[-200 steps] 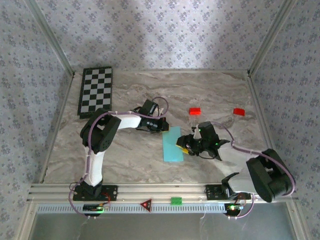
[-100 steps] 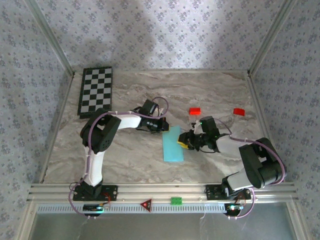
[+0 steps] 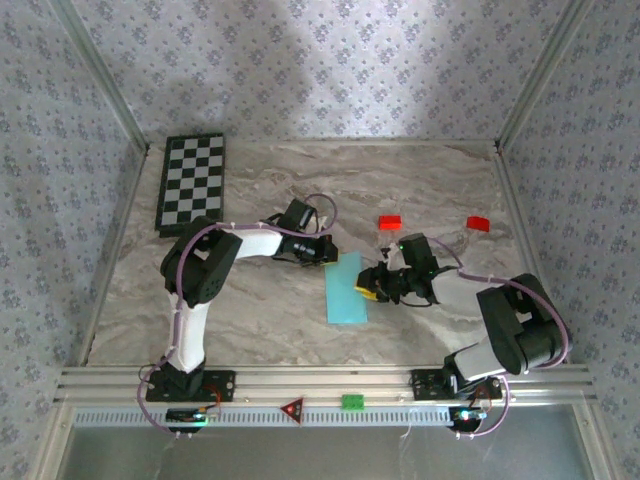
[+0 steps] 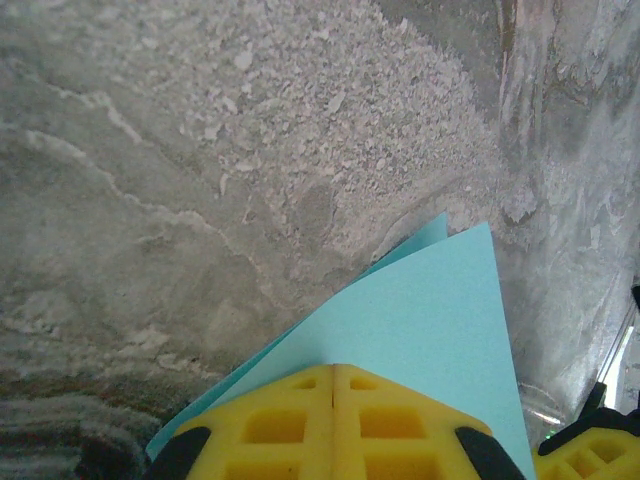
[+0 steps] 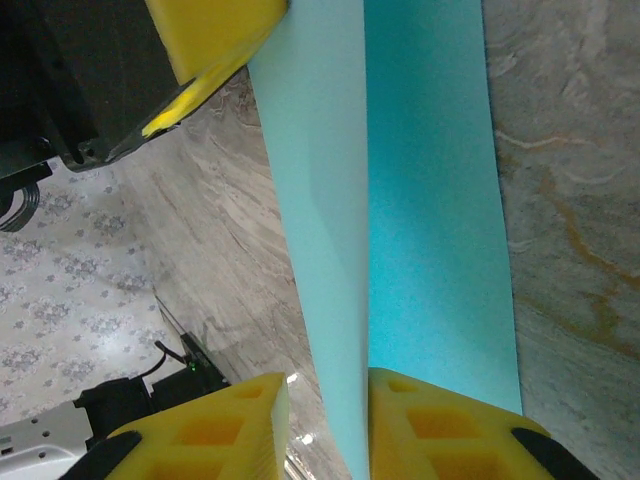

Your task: Fold a paper plane with a square sheet of paper (pick it up from the middle)

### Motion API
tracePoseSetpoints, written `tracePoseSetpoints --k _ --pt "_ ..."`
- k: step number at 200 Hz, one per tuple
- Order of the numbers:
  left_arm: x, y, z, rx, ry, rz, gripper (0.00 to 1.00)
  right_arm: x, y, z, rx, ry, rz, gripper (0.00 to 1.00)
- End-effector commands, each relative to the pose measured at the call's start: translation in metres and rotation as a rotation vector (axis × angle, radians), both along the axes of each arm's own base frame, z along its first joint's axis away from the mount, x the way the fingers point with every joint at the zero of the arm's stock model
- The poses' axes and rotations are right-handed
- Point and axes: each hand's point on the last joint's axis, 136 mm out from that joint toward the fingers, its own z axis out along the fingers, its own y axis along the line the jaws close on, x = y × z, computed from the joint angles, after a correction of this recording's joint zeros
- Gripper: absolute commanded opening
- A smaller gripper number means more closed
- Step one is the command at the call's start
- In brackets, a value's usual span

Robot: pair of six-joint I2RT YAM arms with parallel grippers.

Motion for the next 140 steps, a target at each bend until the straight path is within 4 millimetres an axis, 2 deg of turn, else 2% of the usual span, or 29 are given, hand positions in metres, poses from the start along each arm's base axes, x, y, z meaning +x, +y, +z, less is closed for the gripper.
tracePoseSetpoints --k 1,99,117,140 --pt "-0.012 0.008 -0.01 0.039 0.054 0.003 0.02 -0.006 0.005 -0.003 0.019 0.022 0.024 0.28" --pt "-0.012 0.006 -0.002 0.025 0.041 -0.003 0.05 -0.01 0.004 -0.011 -0.013 0.024 0.043 0.22" --pt "-0.011 0.006 0.0 0.022 0.037 -0.002 0.06 -0.012 0.002 -0.014 -0.03 0.031 0.043 0.26" --pt "-0.012 0.006 0.0 0.022 0.037 -0.003 0.06 -0.01 0.002 -0.013 -0.032 0.018 0.045 0.27"
